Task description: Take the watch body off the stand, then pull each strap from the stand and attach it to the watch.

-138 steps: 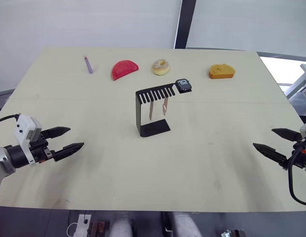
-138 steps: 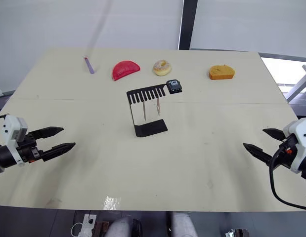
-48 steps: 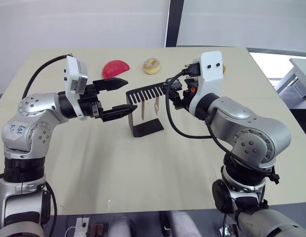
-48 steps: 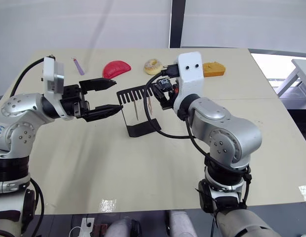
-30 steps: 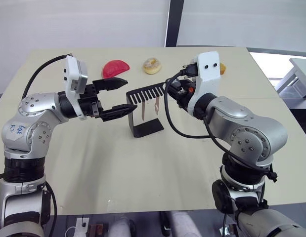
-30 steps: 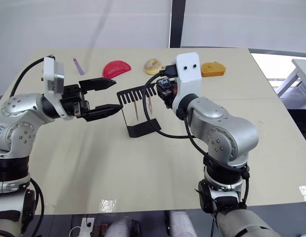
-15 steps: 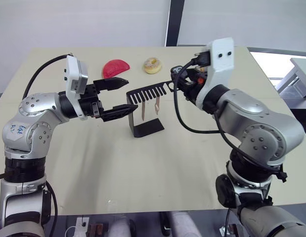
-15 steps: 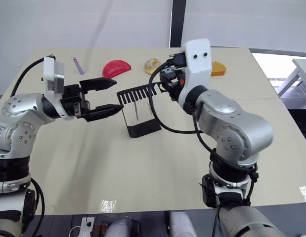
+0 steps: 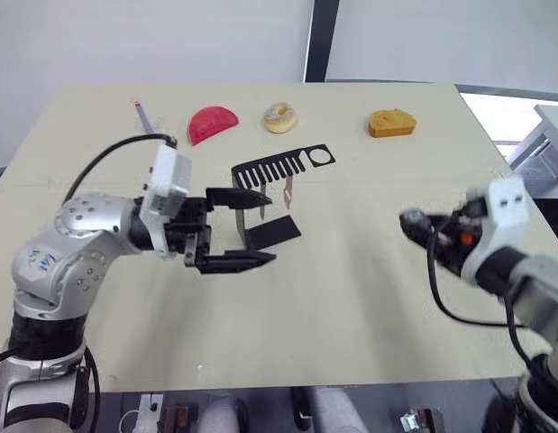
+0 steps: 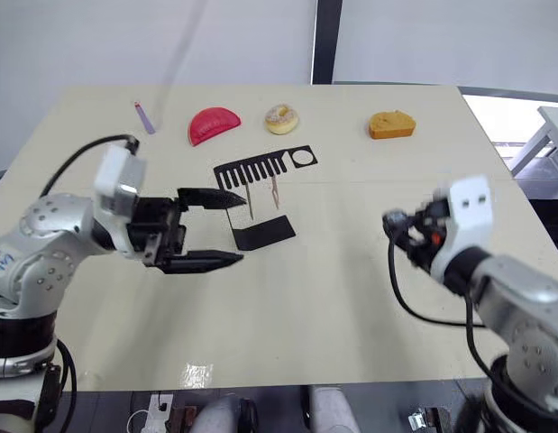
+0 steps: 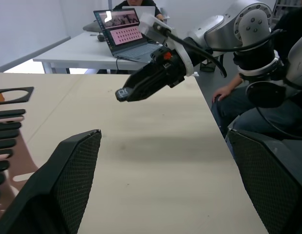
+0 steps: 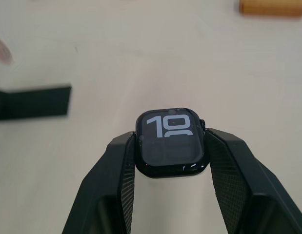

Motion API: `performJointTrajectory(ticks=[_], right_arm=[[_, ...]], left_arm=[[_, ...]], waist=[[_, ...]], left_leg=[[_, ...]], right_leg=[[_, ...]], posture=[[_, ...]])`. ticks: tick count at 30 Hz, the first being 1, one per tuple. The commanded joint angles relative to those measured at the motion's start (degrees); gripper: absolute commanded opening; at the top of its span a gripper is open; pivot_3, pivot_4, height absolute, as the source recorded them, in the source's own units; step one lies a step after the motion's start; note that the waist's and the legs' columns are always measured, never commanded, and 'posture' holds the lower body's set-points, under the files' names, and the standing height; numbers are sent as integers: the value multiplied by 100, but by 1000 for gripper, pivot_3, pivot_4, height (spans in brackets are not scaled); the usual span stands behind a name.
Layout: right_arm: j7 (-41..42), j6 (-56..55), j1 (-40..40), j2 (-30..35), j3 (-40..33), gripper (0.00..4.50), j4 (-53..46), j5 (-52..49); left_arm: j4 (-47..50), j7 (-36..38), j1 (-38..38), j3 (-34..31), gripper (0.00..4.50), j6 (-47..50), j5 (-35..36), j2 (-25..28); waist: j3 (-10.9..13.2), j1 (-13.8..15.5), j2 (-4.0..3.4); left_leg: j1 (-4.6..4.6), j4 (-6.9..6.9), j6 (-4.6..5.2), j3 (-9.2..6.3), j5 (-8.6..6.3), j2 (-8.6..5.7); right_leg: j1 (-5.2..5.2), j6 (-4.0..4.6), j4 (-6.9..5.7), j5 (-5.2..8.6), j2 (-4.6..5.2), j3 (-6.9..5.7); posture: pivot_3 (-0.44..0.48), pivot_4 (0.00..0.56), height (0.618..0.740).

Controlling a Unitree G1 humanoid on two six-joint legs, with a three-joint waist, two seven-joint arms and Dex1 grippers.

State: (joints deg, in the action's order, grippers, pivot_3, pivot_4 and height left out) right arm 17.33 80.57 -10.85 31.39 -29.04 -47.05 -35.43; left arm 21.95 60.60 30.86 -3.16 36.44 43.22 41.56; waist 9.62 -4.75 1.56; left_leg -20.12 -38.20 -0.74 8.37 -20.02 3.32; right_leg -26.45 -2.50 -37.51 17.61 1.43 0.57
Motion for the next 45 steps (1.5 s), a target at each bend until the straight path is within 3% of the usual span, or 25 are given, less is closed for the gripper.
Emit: performJointTrajectory(ticks=[1,12,36,37,41,45], right_arm=[[73,-1233,504,-8,309,1661,322,506],[37,-2900,784,-398,902,1661,1560,1057],[130,-3523,847,-437,1323,1661,2313,1225],[156,-3519,868,-415,1282,2690,2278,1192],[485,-3479,1156,-96,876,4470,1910,913],[1215,-3510,1779,435,55,4491,1585,392]], left_arm=[[209,40,-30,125,4500,-268,-145,-75],[195,19,-44,358,4500,-472,-319,-216],[-154,243,95,373,4500,-557,-510,-225],[-138,239,69,357,4500,-544,-504,-214],[27,-2,-215,77,4500,-291,-342,-113],[325,-257,-941,-448,4500,31,-158,190]], waist=[[0,-4,2],[-1,52,1],[-1,156,1],[-1,157,1],[-1,166,1],[-1,162,1]], left_leg=[[2,1,-2,-1,8,-3],[2,3,-3,-5,17,-8],[3,-3,-2,-5,17,-8],[3,-3,-2,-5,17,-8],[2,-4,-2,-5,16,-8],[4,-1,-1,-7,16,-7]], right_leg=[[4,0,2,-7,0,1],[2,-1,0,-12,0,6],[2,0,-9,-12,0,6],[2,0,-10,-12,0,6],[2,0,-11,-12,0,5],[2,0,-14,-12,0,5]], posture=[[0,150,737],[0,150,737],[0,150,737],[0,150,737],[0,150,737],[0,150,737]])
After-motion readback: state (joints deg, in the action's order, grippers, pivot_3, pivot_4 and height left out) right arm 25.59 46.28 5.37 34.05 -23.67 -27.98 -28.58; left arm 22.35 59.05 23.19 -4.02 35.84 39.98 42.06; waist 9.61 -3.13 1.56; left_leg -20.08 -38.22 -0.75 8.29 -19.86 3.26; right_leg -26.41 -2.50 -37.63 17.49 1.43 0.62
